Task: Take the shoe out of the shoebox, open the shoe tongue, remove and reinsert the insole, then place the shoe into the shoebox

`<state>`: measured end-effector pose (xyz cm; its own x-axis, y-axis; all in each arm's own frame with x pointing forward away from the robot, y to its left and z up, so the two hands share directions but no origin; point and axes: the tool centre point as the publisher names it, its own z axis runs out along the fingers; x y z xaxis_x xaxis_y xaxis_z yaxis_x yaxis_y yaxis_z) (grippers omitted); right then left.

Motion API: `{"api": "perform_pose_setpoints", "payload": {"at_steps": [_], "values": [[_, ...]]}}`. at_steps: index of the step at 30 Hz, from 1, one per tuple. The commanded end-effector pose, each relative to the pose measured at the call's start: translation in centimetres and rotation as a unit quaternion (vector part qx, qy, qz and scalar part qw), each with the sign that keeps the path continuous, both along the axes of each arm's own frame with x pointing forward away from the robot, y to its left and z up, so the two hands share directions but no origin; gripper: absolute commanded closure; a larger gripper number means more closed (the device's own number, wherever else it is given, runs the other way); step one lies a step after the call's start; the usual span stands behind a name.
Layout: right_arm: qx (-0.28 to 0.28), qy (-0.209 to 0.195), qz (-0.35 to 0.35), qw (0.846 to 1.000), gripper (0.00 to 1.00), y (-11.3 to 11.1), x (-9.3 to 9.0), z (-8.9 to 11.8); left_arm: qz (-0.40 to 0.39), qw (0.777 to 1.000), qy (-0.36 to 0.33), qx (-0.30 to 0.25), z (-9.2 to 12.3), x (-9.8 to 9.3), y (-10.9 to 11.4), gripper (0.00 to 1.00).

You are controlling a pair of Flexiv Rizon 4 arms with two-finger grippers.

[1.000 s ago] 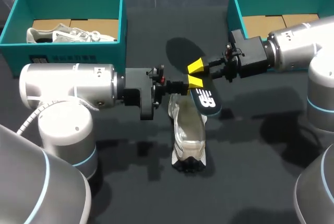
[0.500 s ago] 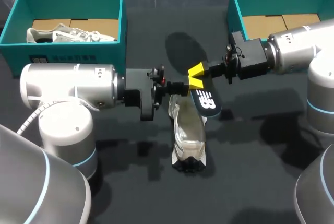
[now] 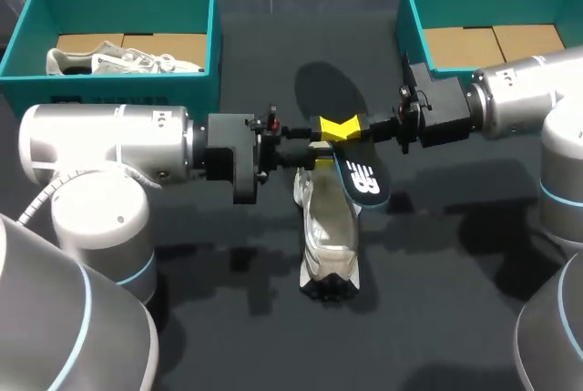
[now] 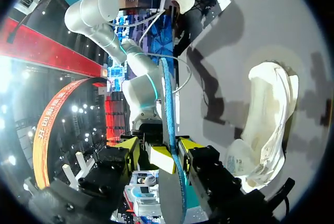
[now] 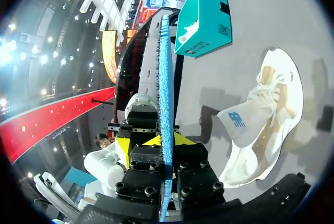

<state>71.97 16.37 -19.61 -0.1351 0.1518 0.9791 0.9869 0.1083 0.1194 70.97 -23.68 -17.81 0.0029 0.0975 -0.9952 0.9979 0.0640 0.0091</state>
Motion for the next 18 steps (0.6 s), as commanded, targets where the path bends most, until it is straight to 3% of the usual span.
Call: {"api": "perform_pose_setpoints", "payload": {"at_steps": [1, 3, 5, 18], "values": [[0.002, 0.001, -0.012, 1.0, 1.0, -0.5, -1.1, -0.3, 0.012, 0.999, 0.004, 0.043, 1.9, 0.1, 4.9, 0.0], [0.002, 0.002, -0.013, 1.0, 1.0, -0.6, -1.2, -0.4, 0.017, 0.998, 0.008, 0.067, 2.3, 0.7, 6.1, 0.0], [0.005, 0.008, -0.011, 1.0, 1.0, -0.6, -1.2, -0.6, 0.027, 0.995, -0.041, 0.091, 2.9, 1.3, 7.4, 0.0], [0.006, 0.011, -0.01, 1.0, 1.0, -0.6, -1.2, -0.6, 0.027, 0.995, -0.041, 0.091, 2.9, 1.3, 7.4, 0.0]]}}
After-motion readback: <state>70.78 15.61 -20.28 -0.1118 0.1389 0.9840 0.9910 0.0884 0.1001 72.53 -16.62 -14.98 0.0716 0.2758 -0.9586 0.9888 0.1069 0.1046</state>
